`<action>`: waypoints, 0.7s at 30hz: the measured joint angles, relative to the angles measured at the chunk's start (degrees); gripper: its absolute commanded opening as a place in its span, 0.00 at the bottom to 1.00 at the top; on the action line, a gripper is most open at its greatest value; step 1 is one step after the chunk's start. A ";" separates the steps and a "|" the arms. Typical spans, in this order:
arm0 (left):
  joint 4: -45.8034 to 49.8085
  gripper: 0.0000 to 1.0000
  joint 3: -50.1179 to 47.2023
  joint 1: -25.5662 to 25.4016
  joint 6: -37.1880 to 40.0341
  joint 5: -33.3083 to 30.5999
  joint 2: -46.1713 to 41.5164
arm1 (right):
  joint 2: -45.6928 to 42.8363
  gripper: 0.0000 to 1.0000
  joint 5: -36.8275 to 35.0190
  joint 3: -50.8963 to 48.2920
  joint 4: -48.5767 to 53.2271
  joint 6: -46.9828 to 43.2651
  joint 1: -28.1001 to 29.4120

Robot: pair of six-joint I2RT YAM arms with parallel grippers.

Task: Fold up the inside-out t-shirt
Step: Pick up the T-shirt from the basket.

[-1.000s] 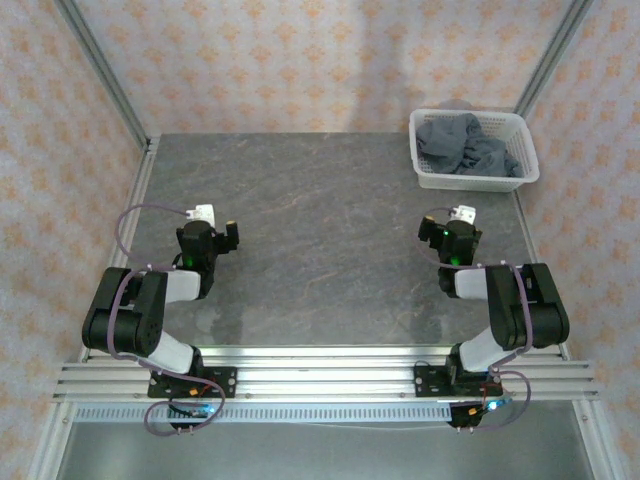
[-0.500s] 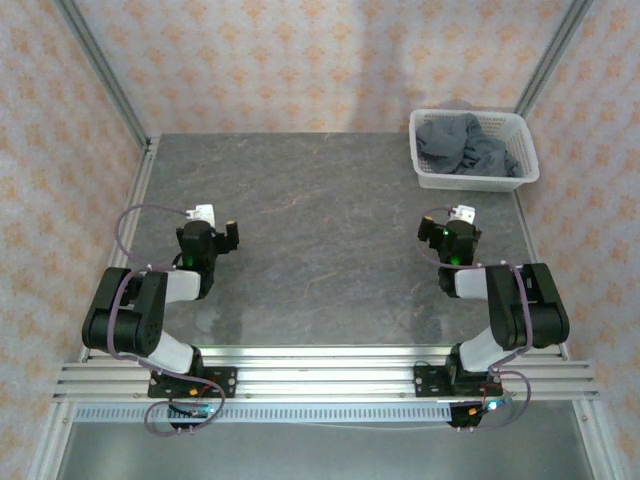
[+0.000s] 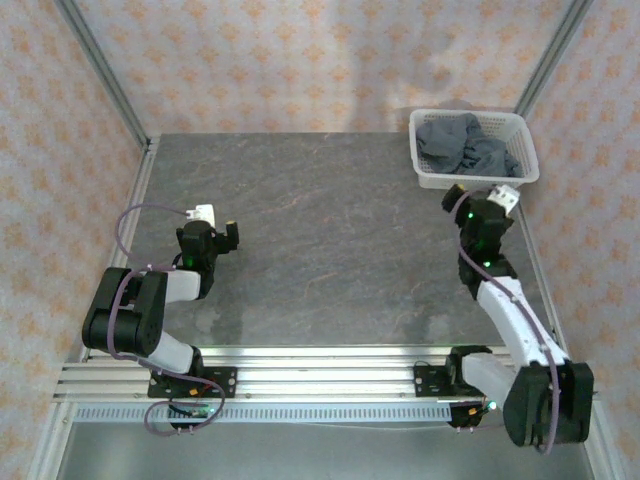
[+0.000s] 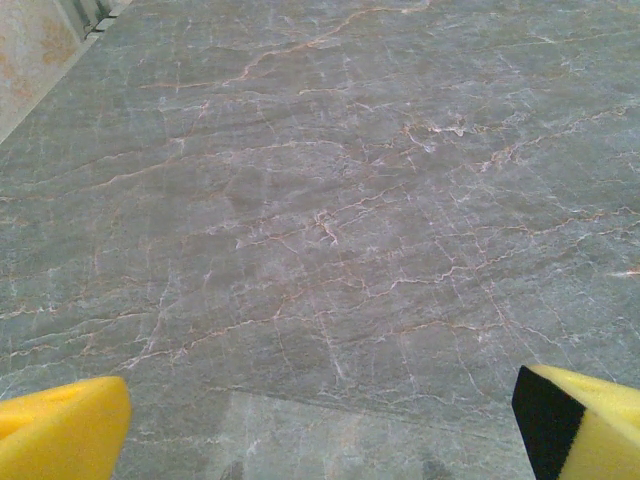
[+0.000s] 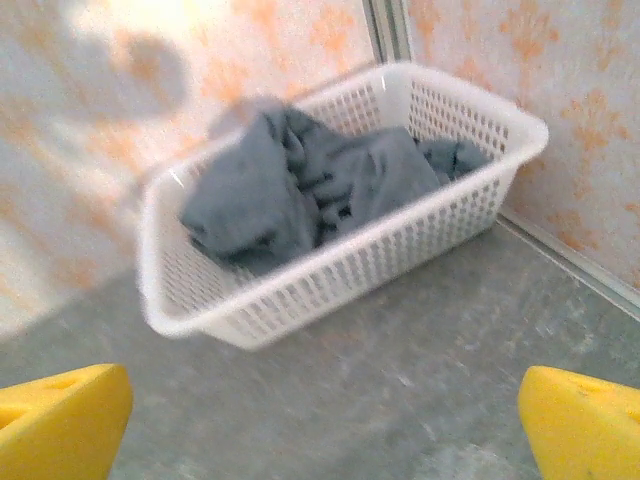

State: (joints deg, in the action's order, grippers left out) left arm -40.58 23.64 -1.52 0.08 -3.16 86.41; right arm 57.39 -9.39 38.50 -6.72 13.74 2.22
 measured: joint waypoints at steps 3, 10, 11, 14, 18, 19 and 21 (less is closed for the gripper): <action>-0.02 1.00 0.00 0.00 0.00 0.00 0.00 | 0.72 0.99 1.16 7.67 8.37 3.80 -0.09; 14.16 1.00 3.19 -1.73 0.00 2.10 -12.44 | 18.51 0.99 6.19 20.81 19.45 9.29 -5.07; 16.44 1.00 3.69 -2.69 -0.09 2.43 -16.92 | 21.94 0.99 6.38 23.34 20.65 9.66 -5.60; 22.05 1.00 5.66 -8.90 -0.72 3.54 -30.88 | 33.33 0.99 6.84 32.22 23.39 10.08 -6.19; 26.08 1.00 7.82 -18.36 -2.93 6.43 -39.54 | 44.52 0.99 6.80 41.81 24.46 10.03 -6.14; 27.08 1.00 7.82 -20.41 -3.30 6.86 -40.26 | 47.10 0.99 6.75 44.24 24.48 9.92 -6.16; 29.75 1.00 7.82 -24.11 -3.98 7.37 -40.54 | 51.52 0.99 6.45 48.89 24.65 9.42 -6.19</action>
State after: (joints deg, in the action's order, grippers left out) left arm -10.83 31.46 -25.63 -3.90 4.21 45.87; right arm 108.90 -2.94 87.39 17.93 23.16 -3.97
